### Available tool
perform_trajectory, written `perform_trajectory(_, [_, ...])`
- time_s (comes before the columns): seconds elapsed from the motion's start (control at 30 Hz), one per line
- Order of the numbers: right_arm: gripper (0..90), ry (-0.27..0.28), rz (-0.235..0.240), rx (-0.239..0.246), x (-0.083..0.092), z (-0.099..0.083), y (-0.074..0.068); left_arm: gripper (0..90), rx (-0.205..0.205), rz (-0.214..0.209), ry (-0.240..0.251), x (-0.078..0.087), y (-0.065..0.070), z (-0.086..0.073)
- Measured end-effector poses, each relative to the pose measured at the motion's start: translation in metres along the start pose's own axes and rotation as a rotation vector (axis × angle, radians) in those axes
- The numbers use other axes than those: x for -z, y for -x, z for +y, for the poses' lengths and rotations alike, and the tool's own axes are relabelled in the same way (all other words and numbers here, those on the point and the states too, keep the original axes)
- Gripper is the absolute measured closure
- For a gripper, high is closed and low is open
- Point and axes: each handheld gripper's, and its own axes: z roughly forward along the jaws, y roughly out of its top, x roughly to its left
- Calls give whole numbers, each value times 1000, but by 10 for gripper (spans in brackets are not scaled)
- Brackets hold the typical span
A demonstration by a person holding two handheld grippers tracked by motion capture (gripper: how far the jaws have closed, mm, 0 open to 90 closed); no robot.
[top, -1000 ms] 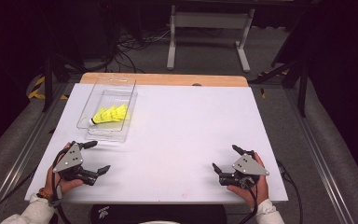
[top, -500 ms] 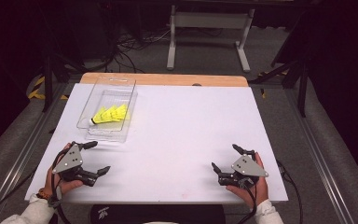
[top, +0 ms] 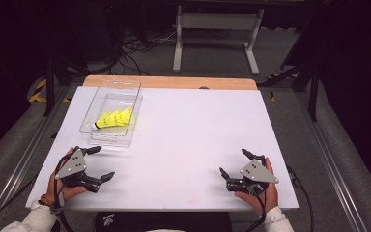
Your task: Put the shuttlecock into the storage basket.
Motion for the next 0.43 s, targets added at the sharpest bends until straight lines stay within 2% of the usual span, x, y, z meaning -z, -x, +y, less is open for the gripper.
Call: perform_trajectory(0.43, [59,-11,-23,-2,-1,0,1,41,8,0,-5,-1,-2,0])
